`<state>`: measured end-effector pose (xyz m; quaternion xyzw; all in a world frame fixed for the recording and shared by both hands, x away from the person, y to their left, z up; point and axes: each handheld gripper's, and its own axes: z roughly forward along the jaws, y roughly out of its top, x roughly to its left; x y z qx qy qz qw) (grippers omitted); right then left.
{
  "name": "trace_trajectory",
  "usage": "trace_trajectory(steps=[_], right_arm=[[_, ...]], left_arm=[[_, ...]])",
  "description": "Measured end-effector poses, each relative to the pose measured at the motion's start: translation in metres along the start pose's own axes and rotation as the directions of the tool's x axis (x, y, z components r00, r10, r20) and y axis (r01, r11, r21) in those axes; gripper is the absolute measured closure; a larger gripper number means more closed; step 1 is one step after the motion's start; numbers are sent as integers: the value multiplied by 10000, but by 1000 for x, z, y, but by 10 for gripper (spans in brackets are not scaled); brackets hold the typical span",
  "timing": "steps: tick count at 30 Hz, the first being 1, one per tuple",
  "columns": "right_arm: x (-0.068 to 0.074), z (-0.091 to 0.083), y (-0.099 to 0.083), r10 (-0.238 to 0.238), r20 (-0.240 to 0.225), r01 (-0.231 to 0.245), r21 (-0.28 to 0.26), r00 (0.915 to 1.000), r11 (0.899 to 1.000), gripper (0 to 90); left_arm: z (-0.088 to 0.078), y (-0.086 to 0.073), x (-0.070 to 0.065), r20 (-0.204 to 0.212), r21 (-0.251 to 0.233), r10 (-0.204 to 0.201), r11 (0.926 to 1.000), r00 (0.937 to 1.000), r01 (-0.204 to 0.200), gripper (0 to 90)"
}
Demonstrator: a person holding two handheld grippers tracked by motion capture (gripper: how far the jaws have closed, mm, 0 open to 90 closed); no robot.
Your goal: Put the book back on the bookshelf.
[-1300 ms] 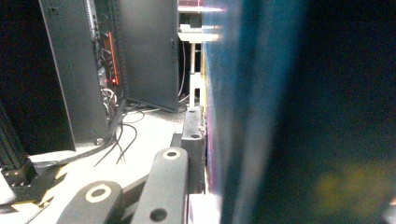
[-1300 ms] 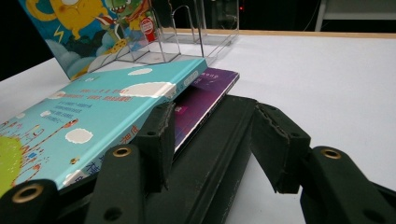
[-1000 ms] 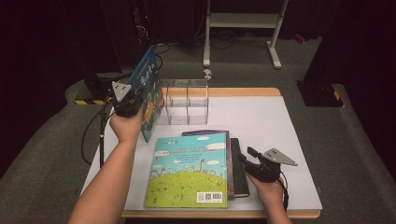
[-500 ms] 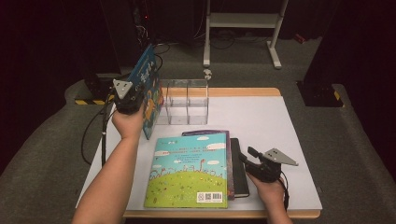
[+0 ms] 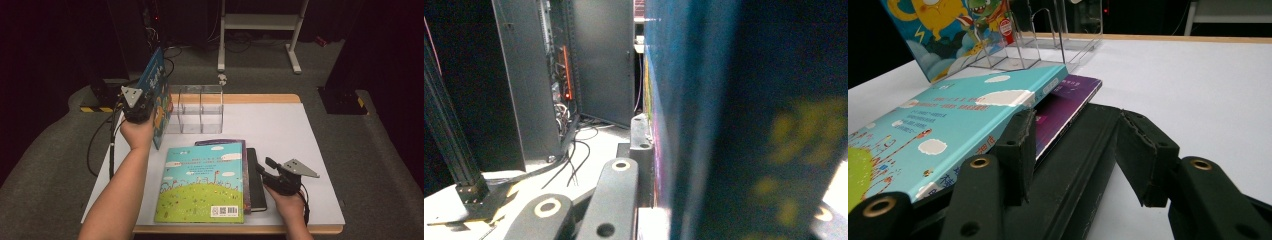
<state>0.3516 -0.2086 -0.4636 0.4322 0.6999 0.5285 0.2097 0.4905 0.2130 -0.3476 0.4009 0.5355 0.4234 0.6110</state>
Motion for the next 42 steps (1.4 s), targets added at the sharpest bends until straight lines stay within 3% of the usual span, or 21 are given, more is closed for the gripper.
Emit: trace_trajectory(steps=[9,14,30,42], right_arm=[[1,1,0,-39,-30,39,2,10000,10000,499],[1,1,0,-38,-30,38,-7,10000,10000,499],[3,3,-1,-57,-63,57,74,10000,10000,497],[5,5,-2,-125,-87,127,168,9999,9998,496]], left_arm=[[-3,0,3,25,24,-120,9999,9999,120,797],[-3,-4,4,64,67,-178,9998,9998,177,721],[-11,-5,6,596,330,-553,9980,9967,534,607],[-22,-1,10,914,522,-589,9972,9941,543,547]])
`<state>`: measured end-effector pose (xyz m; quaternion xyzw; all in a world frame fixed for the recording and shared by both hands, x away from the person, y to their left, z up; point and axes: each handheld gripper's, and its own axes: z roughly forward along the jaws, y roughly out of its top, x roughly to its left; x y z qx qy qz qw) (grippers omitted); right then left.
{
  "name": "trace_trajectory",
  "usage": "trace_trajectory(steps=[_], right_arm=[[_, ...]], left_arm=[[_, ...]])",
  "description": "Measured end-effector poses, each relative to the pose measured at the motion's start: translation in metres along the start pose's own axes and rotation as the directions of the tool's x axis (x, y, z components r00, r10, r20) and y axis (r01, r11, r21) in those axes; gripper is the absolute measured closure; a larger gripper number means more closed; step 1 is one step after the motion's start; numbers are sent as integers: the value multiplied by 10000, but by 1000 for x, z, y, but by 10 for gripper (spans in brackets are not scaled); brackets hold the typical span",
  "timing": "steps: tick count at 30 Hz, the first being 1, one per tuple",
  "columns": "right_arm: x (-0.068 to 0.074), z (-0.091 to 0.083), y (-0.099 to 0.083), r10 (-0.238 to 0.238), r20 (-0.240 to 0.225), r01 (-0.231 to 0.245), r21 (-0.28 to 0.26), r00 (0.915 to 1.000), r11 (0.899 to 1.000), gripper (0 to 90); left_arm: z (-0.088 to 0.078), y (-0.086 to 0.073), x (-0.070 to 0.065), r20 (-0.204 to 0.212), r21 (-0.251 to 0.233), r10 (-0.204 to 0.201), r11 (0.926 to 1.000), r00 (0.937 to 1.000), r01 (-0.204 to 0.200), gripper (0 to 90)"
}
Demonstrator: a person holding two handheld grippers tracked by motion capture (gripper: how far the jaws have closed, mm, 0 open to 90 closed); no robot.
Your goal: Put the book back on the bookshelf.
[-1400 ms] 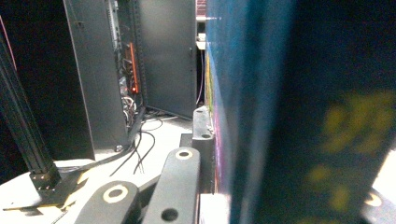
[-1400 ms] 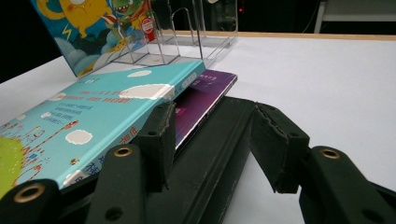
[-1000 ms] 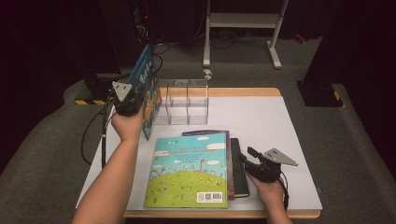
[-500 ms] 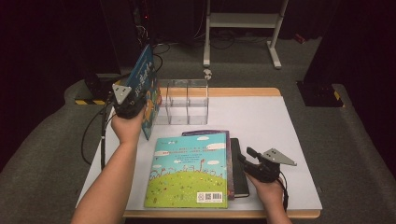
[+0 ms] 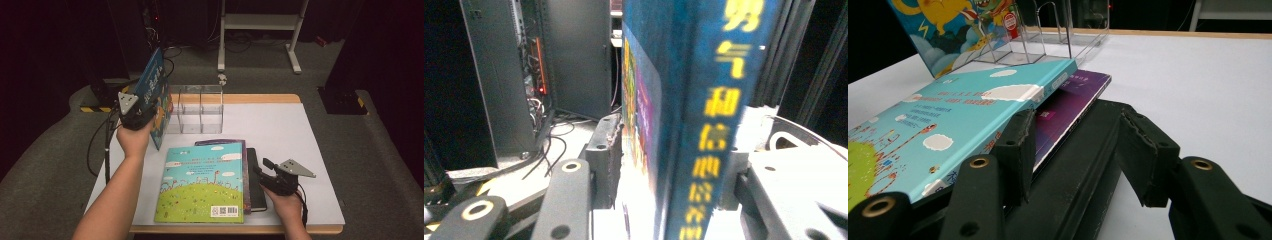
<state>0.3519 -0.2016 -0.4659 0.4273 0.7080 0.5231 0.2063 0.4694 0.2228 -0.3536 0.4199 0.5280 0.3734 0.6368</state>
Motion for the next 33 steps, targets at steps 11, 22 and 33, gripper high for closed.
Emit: trace_trajectory(steps=[11,22,33], right_arm=[[1,1,0,-40,-2,40,57,10000,10000,496],[2,1,-1,-70,1,70,55,10000,10000,496],[2,1,-1,-131,9,131,69,9999,9999,496]], left_arm=[[-11,0,5,363,289,-151,9995,9992,140,465],[-29,2,7,894,622,-363,9976,9953,308,381],[-52,-1,10,1083,1384,-788,9883,9910,635,260]])
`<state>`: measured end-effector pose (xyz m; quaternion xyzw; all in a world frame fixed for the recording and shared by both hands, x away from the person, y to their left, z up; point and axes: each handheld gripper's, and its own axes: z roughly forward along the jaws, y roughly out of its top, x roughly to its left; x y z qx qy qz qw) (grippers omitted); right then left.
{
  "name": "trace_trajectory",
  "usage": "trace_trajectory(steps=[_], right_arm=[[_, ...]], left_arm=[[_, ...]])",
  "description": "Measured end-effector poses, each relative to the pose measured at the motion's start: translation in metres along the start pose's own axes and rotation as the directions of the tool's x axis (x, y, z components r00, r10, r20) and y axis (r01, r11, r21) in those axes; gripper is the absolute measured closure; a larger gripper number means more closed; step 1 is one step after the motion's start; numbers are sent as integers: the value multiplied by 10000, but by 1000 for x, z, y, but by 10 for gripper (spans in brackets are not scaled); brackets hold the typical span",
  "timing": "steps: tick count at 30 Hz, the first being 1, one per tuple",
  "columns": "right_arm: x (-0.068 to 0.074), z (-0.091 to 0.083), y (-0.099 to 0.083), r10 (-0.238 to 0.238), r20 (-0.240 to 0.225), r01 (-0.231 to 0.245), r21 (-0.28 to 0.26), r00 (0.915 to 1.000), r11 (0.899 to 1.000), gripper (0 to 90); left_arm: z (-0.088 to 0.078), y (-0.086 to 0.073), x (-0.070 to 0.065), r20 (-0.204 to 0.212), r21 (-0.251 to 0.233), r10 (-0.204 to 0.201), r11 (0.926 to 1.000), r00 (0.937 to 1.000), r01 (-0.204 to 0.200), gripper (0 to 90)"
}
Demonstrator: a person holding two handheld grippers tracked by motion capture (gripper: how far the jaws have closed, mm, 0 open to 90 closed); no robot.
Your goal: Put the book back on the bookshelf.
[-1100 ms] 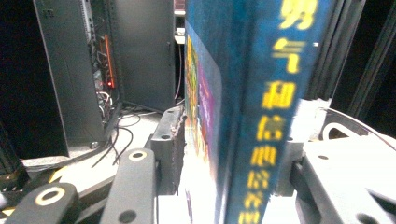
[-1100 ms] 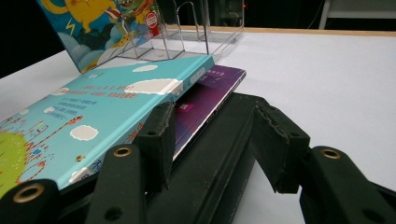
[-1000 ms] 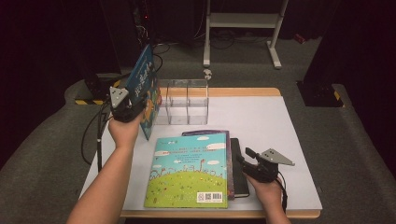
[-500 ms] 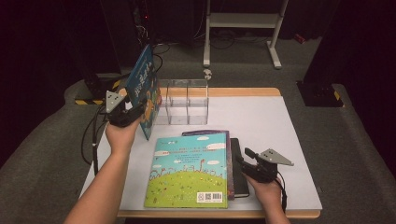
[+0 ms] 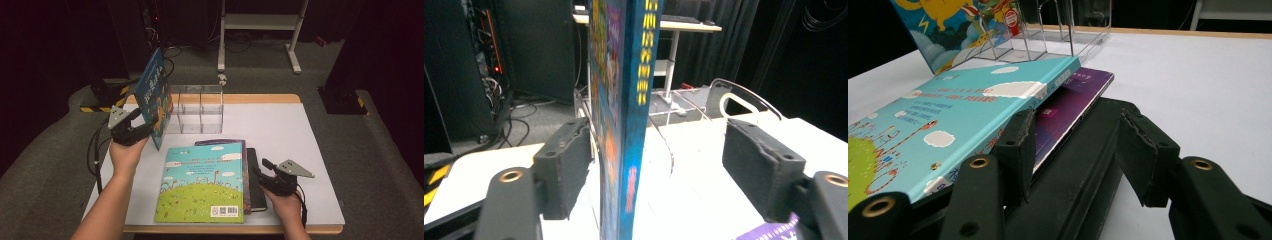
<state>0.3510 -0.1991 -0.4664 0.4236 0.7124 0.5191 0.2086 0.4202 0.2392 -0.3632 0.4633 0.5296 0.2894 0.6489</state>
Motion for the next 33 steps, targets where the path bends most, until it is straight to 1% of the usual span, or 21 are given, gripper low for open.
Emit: trace_trajectory(steps=[1,3,4,7,9,11,12,13,15,16,17,21,22,23,24,25,26,27,30,31,33], right_arm=[[0,0,0,-3,4,3,0,10000,10000,495],[1,0,0,-24,11,24,6,10000,10000,495],[1,0,0,-26,6,26,8,10000,10000,494],[2,0,0,-31,19,31,15,10000,10000,494],[1,0,0,-28,21,28,5,10000,10000,494],[1,0,0,-24,19,24,10,10000,10000,494],[2,0,0,-33,8,33,19,10000,10000,495],[2,0,0,-54,0,54,22,10000,10000,495],[2,0,0,-76,0,76,42,10000,10000,494],[2,0,0,-86,2,86,53,10000,9999,493],[2,0,0,-85,3,85,51,10000,10000,492],[1,-1,0,-115,29,115,61,9999,9999,489],[1,-1,0,-108,42,107,71,9999,9999,488],[1,-1,0,-102,41,102,78,9999,9999,487],[2,-2,0,-107,32,107,87,9999,9999,485],[2,-2,0,-123,34,123,88,9999,9999,484],[3,-2,0,-171,44,171,94,9998,9998,483],[4,-2,0,-187,37,186,107,9998,9998,482],[6,-2,0,-229,31,228,167,9997,9996,473],[6,-2,0,-226,30,226,198,9997,9995,470],[7,-2,0,-256,16,256,249,9997,9994,460]], left_arm=[[-2,-1,0,10,31,-93,10000,10000,93,242],[-7,-4,1,121,353,-143,9993,9998,139,217],[-10,-5,1,154,429,-220,9989,9996,213,203],[-20,-11,2,261,618,-248,9978,9994,232,183],[-26,-16,2,345,705,-520,9963,9980,495,174],[-32,-23,5,377,959,-449,9945,9983,411,174],[-33,-27,5,372,1025,-515,9936,9980,475,174],[-35,-30,7,400,1262,-437,9913,9982,383,174],[-39,-38,9,458,1562,-735,9856,9962,655,171],[-40,-42,10,467,1624,-789,9842,9958,704,169],[-43,-49,11,499,1885,-773,9798,9958,666,165],[-51,-73,12,616,2672,-1040,9600,9927,840,137],[-52,-77,12,644,2851,-1017,9552,9927,794,124],[-54,-85,11,724,3198,-1102,9440,9913,816,120],[-55,-90,10,746,3399,-1057,9375,9916,744,120],[-57,-97,9,745,3674,-892,9284,9932,558,120],[-59,-105,7,786,4025,-807,9145,9936,425,124],[-60,-110,6,783,4282,-826,9027,9935,413,127],[-63,-124,5,622,4902,-1248,8681,9902,786,126],[-64,-128,5,596,5065,-1236,8589,9905,767,123],[-65,-135,6,458,5274,-1336,8449,9900,896,114]])
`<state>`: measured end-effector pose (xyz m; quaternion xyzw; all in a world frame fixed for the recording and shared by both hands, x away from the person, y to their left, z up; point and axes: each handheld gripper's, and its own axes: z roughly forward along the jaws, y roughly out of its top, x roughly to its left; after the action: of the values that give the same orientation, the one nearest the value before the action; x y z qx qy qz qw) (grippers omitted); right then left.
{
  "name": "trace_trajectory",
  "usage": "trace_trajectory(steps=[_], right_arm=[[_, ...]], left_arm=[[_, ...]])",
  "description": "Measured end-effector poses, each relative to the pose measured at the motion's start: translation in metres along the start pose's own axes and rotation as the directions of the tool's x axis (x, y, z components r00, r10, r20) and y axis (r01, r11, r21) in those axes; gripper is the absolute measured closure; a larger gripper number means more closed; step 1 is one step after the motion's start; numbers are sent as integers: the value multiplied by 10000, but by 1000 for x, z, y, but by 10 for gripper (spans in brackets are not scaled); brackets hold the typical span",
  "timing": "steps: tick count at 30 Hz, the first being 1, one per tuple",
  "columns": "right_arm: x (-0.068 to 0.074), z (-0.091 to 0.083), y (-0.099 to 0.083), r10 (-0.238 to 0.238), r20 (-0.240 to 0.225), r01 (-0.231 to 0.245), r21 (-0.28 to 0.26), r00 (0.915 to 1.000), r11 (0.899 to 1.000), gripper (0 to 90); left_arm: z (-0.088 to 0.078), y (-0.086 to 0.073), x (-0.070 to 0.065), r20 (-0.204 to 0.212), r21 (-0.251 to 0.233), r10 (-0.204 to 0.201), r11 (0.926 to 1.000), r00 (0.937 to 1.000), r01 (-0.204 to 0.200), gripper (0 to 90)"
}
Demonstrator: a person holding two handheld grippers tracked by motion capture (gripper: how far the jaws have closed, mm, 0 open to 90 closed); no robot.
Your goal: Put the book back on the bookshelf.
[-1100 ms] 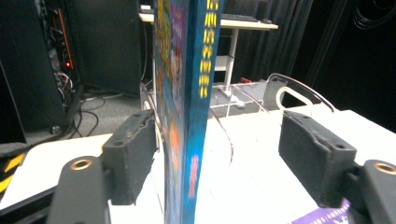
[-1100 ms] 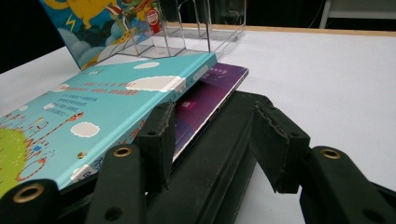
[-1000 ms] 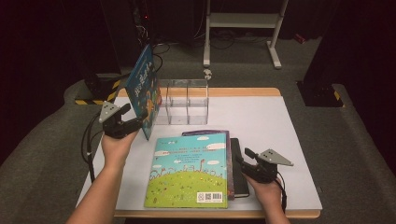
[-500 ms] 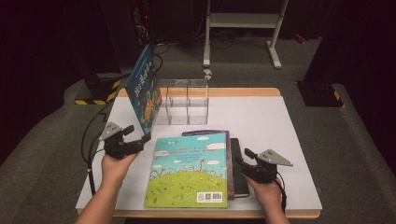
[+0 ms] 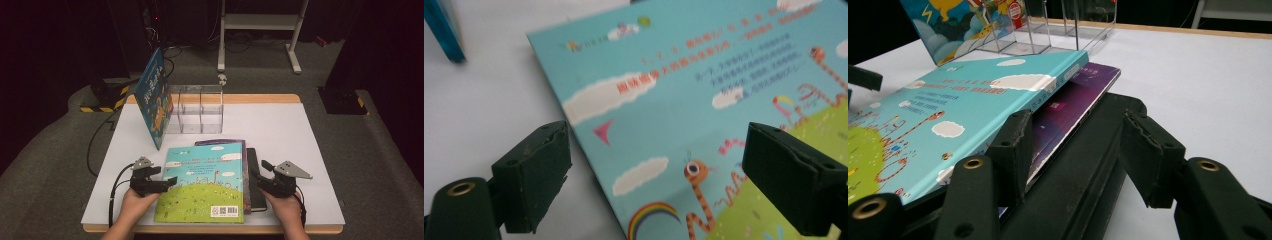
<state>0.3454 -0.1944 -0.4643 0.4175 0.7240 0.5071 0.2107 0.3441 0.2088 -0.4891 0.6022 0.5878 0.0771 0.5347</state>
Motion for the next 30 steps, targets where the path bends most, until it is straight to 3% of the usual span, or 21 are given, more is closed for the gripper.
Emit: trace_trajectory(steps=[3,7,9,22,30], right_arm=[[2,-1,0,-76,-39,76,66,10000,9999,447],[7,-2,2,-232,-75,233,141,9997,9996,432],[10,-2,3,-272,-142,275,168,9995,9995,426],[27,5,5,-455,-659,481,380,9968,9981,413],[30,5,5,-468,-678,495,383,9966,9980,413]], left_arm=[[1,-7,3,118,270,-255,9993,9996,251,91],[-2,-10,0,289,382,-287,9989,9992,276,88],[-1,-13,-2,198,448,-25,9990,9998,17,73],[2,-14,-6,-63,384,-141,9992,9999,143,55],[2,-14,-7,-111,251,-341,9991,9994,343,66]])
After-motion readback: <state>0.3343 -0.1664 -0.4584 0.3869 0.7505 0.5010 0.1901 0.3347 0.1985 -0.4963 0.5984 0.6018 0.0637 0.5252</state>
